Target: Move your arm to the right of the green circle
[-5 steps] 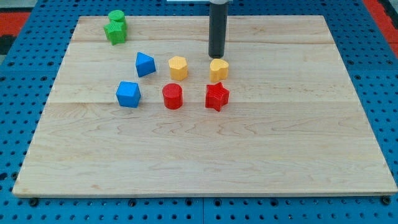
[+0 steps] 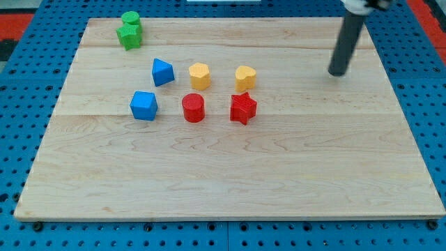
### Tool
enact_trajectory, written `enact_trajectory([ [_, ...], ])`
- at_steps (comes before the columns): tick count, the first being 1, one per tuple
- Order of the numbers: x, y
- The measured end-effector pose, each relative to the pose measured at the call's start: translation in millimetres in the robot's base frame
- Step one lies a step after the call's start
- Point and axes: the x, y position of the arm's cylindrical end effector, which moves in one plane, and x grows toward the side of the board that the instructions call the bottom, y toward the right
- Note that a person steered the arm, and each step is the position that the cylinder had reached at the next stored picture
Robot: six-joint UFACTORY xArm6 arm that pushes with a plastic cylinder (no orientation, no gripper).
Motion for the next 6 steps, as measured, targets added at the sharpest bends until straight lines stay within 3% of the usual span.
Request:
enact_trajectory([
  [1,3,-8],
  [2,-98,-10],
  [3,-163,-77],
  [4,-189,-136],
  [6,-187,-249],
])
